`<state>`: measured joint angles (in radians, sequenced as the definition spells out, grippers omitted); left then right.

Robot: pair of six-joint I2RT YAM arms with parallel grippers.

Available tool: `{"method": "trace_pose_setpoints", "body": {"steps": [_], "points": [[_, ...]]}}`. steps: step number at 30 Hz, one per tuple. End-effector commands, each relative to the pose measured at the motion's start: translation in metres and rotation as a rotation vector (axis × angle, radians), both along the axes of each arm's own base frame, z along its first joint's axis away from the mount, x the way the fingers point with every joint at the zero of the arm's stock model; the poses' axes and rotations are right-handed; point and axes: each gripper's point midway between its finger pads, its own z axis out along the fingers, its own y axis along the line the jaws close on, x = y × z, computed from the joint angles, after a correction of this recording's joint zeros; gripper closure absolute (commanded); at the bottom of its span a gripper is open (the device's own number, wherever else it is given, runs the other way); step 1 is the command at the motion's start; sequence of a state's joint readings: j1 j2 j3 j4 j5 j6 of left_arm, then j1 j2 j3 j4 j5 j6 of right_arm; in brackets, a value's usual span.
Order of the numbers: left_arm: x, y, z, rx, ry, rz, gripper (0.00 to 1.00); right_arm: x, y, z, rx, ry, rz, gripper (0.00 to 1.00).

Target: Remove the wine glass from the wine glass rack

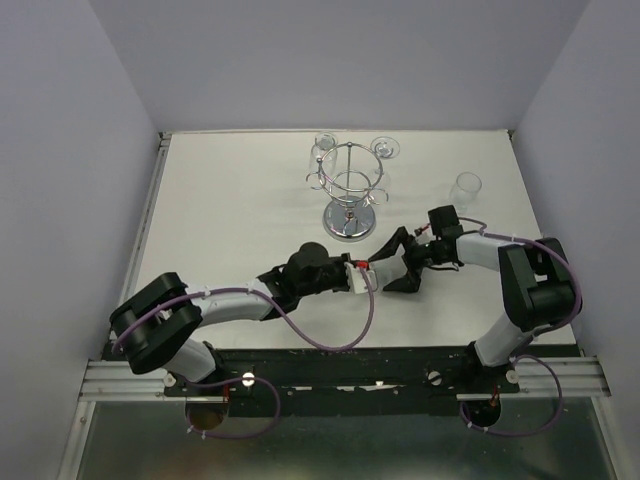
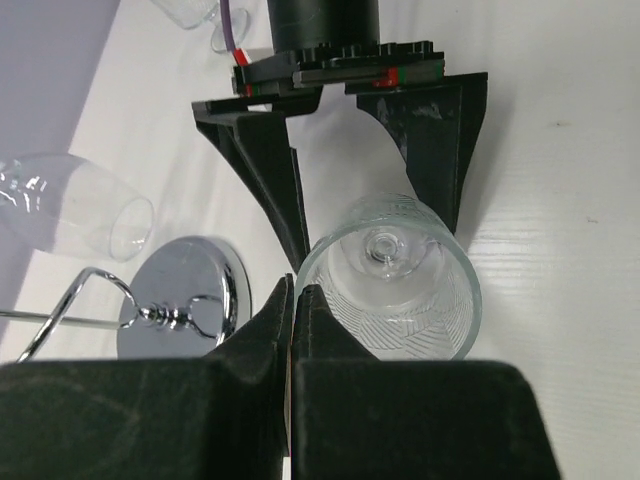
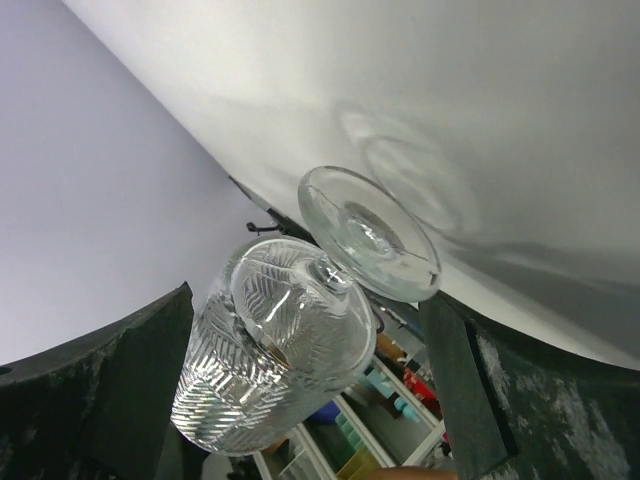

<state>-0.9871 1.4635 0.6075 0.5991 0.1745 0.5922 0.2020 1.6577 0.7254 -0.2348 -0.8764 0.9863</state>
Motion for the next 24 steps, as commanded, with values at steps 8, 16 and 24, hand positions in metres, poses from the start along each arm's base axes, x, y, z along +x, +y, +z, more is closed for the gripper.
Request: {"method": "trace_pose_setpoints", "body": {"steps": [8, 16, 24], "points": [[-0.026, -0.004, 0.024, 0.012, 0.304, -0.155, 1.00, 0.013, -0.026, -0.007, -0.160, -0.122, 0.032, 0.00], [-0.024, -0.010, 0.012, 0.119, 0.440, -0.154, 1.00, 0.034, -0.050, 0.014, -0.274, -0.326, 0.048, 0.00], [-0.003, -0.018, 0.017, 0.118, 0.485, -0.086, 0.73, 0.044, -0.068, 0.035, -0.328, -0.491, 0.091, 0.00]]}}
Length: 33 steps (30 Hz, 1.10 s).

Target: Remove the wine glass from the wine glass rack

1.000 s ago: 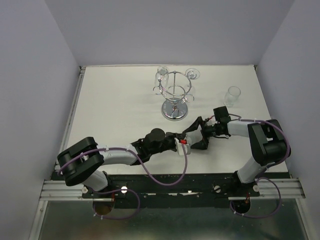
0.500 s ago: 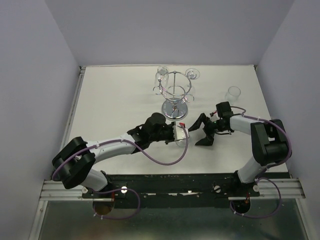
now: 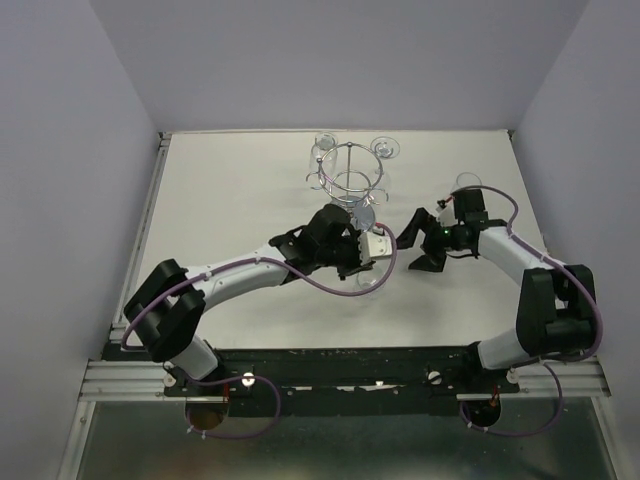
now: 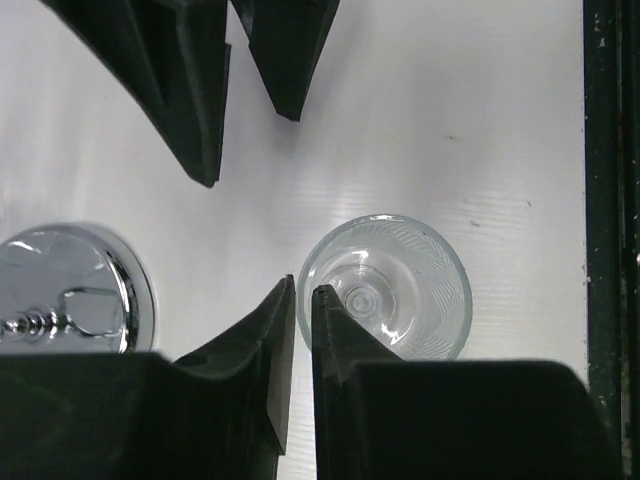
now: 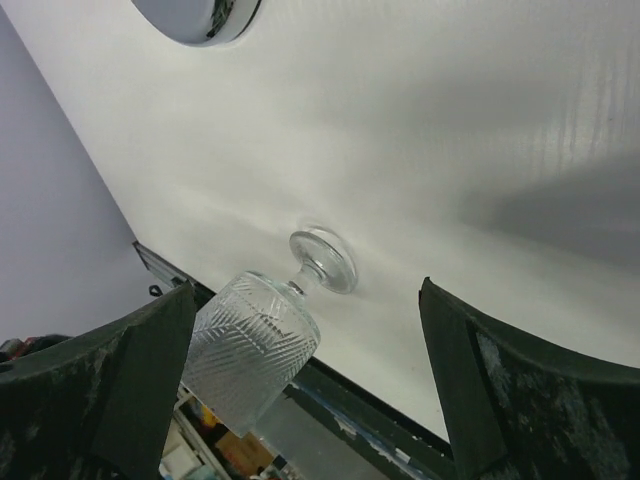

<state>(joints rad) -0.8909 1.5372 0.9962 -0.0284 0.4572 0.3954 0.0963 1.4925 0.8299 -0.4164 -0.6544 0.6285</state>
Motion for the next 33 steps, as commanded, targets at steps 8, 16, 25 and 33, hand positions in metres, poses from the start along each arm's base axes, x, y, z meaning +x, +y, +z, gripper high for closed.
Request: {"method": "trace_pose_setpoints", "body": {"steps": [8, 16, 25, 33], "points": [[0.031, -0.004, 0.029, 0.002, 0.009, 0.084, 0.37, 0.017, -0.017, 0.051, -0.140, -0.344, 0.166, 0.00], [0.039, 0.048, 0.059, -0.022, -0.052, 0.092, 0.34, 0.011, -0.017, 0.085, -0.214, -0.511, 0.350, 0.00], [0.021, 0.131, 0.033, 0.092, -0.056, 0.190, 0.33, -0.015, 0.022, 0.084, -0.409, -0.709, 0.633, 0.22], [0.006, 0.162, 0.011, 0.035, 0.070, 0.384, 0.28, -0.030, 0.042, 0.056, -0.475, -0.717, 0.734, 0.26]]}}
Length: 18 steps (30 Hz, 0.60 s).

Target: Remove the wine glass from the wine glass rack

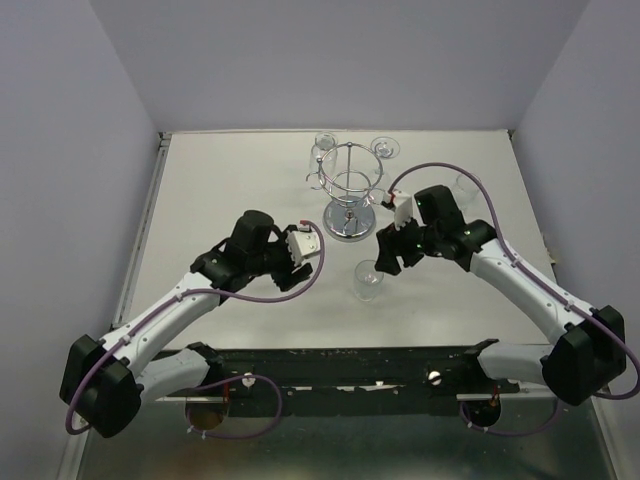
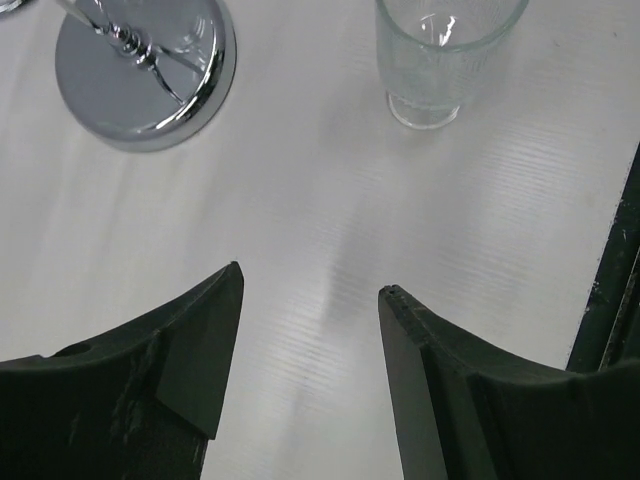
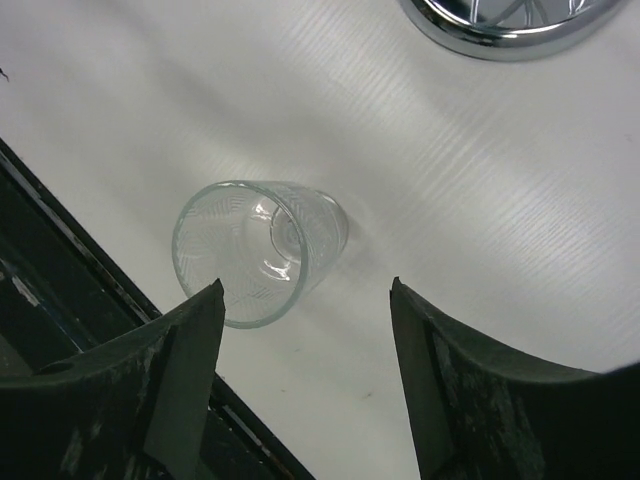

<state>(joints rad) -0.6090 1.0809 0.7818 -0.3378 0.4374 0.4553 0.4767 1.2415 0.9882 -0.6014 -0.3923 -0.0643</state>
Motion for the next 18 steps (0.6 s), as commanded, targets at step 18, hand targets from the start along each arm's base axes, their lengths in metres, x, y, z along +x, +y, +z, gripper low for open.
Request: {"method": "trace_pose_setpoints", "body": {"steps": [18], "points": [[0.012, 0.040, -0.007, -0.030, -0.022, 0.206, 0.27, 0.010, 0.004, -0.044, -0.177, -0.073, 0.025, 0.49]]}}
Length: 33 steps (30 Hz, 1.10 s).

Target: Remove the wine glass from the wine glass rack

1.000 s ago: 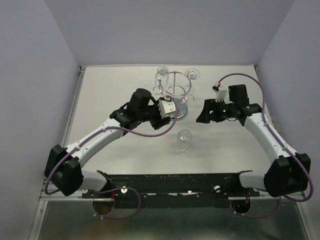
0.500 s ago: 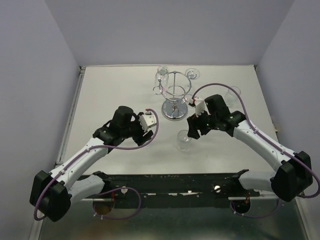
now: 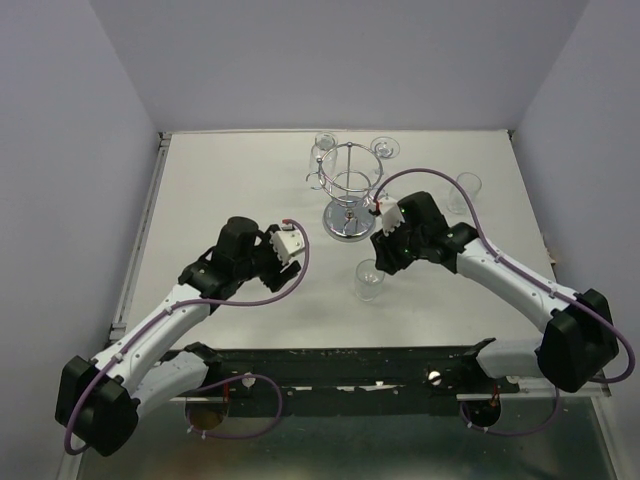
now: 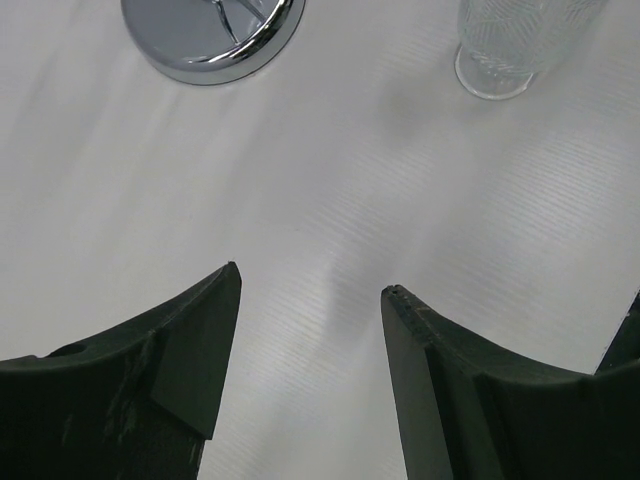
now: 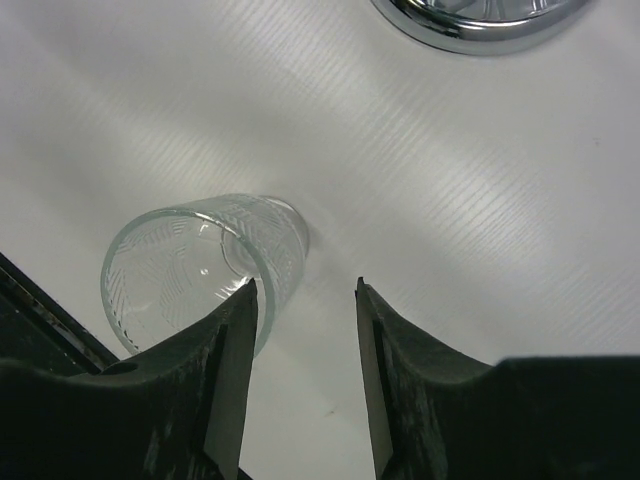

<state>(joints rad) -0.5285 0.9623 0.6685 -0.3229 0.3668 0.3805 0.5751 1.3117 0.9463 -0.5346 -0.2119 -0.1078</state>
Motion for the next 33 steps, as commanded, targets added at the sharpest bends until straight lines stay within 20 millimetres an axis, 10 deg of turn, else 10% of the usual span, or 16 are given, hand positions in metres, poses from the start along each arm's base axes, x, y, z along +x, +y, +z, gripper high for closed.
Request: {"method": "trace_pose_setpoints", "body": {"steps": [1, 23, 33], "points": [[0.010, 0.002, 0.007, -0.023, -0.042, 0.029, 0.26, 0.004, 0.001, -0.010, -0.018, -0.014, 0.012, 0.49], [0.029, 0.005, 0.002, -0.101, 0.053, 0.105, 0.25, -0.002, -0.018, 0.002, -0.078, -0.120, 0.063, 0.98], [0.042, 0.005, 0.006, -0.105, 0.066, 0.124, 0.25, 0.013, -0.049, 0.008, -0.099, -0.138, -0.031, 0.99]]}}
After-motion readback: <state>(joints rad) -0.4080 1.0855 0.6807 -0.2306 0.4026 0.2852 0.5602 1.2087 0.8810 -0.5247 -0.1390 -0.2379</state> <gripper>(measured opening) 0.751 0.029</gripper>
